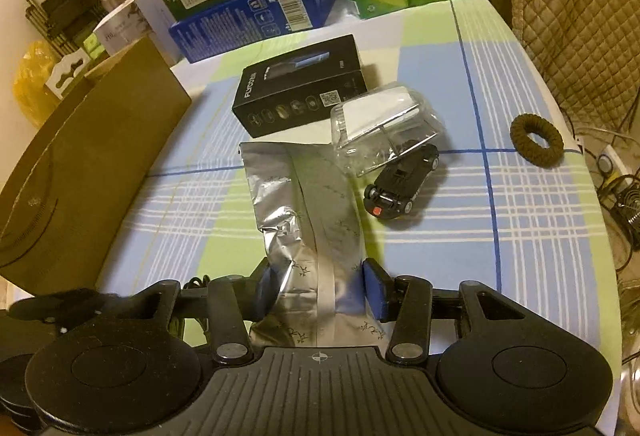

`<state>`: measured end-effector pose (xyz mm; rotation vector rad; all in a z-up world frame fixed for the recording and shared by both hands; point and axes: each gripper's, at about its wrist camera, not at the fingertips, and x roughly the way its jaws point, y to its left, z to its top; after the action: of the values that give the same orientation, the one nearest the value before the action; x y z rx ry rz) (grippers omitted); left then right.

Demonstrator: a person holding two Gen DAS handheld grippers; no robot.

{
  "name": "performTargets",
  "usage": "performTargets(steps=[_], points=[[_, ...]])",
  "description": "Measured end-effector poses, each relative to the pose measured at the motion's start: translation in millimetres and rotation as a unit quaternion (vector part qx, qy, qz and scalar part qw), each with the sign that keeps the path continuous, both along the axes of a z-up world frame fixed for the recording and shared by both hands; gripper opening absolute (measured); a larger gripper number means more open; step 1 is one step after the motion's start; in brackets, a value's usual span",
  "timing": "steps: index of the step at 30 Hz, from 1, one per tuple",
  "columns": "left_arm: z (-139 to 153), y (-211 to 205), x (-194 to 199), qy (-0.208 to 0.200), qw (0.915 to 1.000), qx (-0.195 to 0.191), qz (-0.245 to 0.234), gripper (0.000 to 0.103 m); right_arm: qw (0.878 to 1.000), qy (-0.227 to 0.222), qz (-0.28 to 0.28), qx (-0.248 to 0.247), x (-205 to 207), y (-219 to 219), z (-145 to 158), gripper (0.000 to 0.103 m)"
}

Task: Organize objects
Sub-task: 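Grasp the black coiled cable with the left gripper while the right holds the foil bag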

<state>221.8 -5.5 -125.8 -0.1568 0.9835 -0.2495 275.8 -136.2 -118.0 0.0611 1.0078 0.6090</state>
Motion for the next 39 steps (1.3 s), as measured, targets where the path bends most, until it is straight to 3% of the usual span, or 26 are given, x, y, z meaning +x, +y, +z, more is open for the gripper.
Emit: performTargets(steps=[3,4,5,7,10,13,15,18,23,27,29,36,37,39], points=[[-4.1,-3.1,1.8,0.002,0.9999,0.011,-0.001,0.055,1.000,0.000,0.001,0.001,0.1,-0.2,-0.7,0.045],[-3.8,-2.1,1.6,0.000,0.9998,0.019,-0.003,0.041,1.000,-0.002,0.004,-0.002,-0.5,0.7,-0.7,0.045],[-3.4,0.3,1.5,0.000,0.9997,0.023,-0.006,0.034,1.000,-0.004,0.007,-0.005,-0.9,1.9,-0.8,0.045],[-1.8,7.6,2.7,0.008,0.9995,0.025,-0.016,0.028,1.000,-0.009,0.011,-0.014,-3.3,4.7,-0.3,0.045],[4.0,16.4,-1.1,0.003,0.9969,0.073,-0.030,0.014,1.000,-0.009,0.013,-0.027,-12.5,9.2,0.8,0.045],[3.9,27.1,-6.1,0.005,0.9959,0.084,-0.033,0.014,0.999,-0.010,0.026,-0.035,-23.4,15.5,-0.4,0.050],[2.4,31.5,-9.6,0.005,0.9960,0.085,-0.029,0.015,0.999,-0.014,0.036,-0.036,-25.4,19.1,-0.7,0.059],[-1.5,33.4,-14.8,0.001,0.9956,0.090,-0.026,0.021,0.999,-0.016,0.030,-0.033,-22.0,20.2,-2.1,0.065],[-2.1,33.1,-13.8,-0.006,0.9945,0.099,-0.033,0.021,0.998,-0.016,0.036,-0.052,-19.5,25.8,-7.5,0.069],[-1.7,35.9,-10.7,-0.003,0.9946,0.098,-0.033,0.019,0.997,-0.024,0.040,-0.063,-17.6,30.5,-10.3,0.069],[-1.7,36.4,-9.8,-0.002,0.9940,0.104,-0.034,0.012,0.995,-0.037,0.044,-0.079,-16.7,35.2,-11.5,0.069],[-1.2,41.2,-9.5,0.002,0.9952,0.094,-0.029,0.010,0.987,-0.058,0.070,-0.135,-16.1,52.4,-22.5,0.068],[-1.0,41.2,-10.2,0.002,0.9953,0.092,-0.029,0.010,0.988,-0.056,0.065,-0.133,-16.0,51.8,-22.6,0.065],[-0.6,41.6,-12.4,0.003,0.9957,0.089,-0.028,0.010,0.990,-0.049,0.052,-0.125,-15.5,50.0,-20.0,0.050]])
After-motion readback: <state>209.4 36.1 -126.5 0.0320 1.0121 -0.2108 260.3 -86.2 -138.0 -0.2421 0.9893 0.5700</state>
